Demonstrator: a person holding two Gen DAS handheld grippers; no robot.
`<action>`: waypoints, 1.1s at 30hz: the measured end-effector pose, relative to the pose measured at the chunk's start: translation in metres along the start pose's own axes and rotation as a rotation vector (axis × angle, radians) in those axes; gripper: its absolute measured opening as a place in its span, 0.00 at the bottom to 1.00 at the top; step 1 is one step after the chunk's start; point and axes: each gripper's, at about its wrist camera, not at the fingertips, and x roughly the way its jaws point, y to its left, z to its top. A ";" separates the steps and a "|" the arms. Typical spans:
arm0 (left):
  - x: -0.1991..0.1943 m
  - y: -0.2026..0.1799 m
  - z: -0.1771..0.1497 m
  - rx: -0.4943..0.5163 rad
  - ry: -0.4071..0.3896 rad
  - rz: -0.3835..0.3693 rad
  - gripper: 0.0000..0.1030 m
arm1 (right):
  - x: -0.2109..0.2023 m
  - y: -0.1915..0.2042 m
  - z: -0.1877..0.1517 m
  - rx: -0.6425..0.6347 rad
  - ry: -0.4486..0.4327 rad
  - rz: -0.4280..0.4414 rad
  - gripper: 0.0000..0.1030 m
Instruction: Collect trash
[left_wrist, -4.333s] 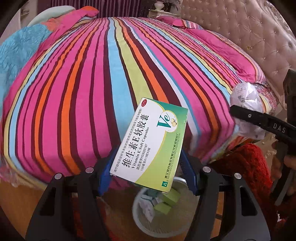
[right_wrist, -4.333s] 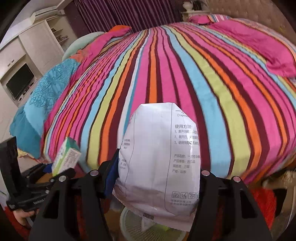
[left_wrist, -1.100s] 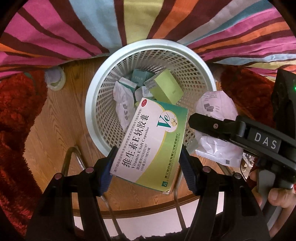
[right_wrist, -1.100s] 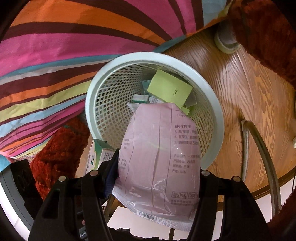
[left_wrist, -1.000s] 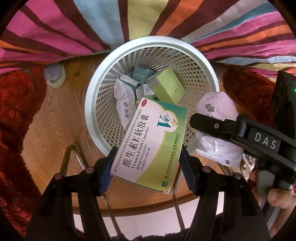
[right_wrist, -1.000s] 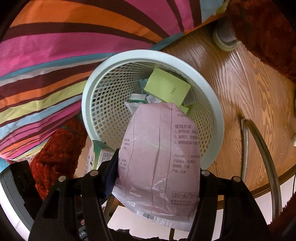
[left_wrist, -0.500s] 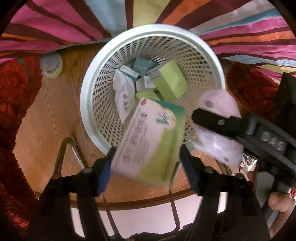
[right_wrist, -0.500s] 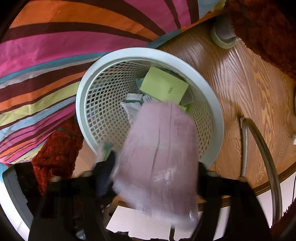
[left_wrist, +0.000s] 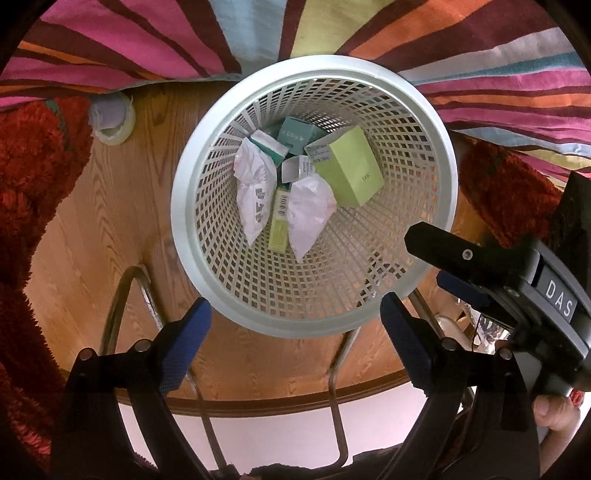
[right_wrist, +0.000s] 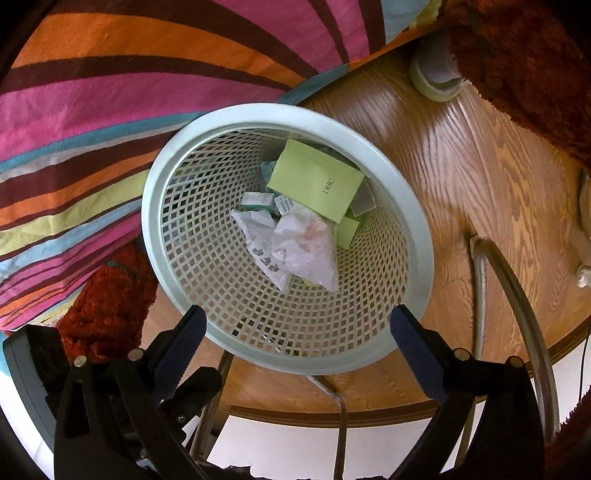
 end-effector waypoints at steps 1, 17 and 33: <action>0.000 0.000 0.000 0.001 -0.002 0.001 0.87 | -0.001 0.000 0.000 -0.001 -0.001 0.000 0.92; -0.018 0.002 -0.009 0.002 -0.080 0.003 0.87 | -0.018 0.015 -0.012 -0.098 -0.061 -0.064 0.92; -0.039 0.000 -0.018 0.024 -0.182 0.040 0.87 | -0.046 0.026 -0.026 -0.171 -0.196 -0.091 0.92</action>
